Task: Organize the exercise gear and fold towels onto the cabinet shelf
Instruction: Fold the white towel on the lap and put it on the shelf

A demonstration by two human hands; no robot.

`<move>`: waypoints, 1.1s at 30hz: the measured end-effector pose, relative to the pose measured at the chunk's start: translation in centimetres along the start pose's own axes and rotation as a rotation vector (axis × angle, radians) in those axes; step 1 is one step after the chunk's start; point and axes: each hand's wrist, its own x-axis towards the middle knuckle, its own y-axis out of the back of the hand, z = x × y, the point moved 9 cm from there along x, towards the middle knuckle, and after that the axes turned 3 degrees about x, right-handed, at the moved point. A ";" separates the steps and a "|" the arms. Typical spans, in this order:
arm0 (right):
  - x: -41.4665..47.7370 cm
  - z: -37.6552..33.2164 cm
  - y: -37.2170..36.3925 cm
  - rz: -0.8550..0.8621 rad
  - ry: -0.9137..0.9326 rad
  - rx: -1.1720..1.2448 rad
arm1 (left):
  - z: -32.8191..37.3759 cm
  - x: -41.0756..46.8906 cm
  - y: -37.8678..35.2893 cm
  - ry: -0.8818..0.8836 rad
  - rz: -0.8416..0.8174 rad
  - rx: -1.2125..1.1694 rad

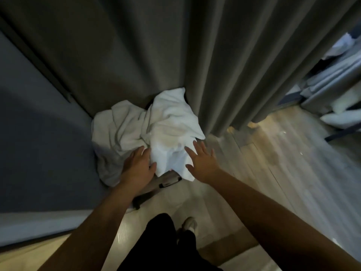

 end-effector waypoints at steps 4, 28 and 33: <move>5.9 0.9 1.7 -0.019 0.067 -0.068 | 0.8 3.5 0.3 0.083 0.005 -0.038; 25.8 -2.5 2.9 -0.111 0.393 0.072 | -1.2 13.2 -1.0 0.366 0.190 -0.182; 24.1 0.6 8.8 -0.025 0.405 0.338 | 1.8 12.6 2.1 0.364 0.350 -0.285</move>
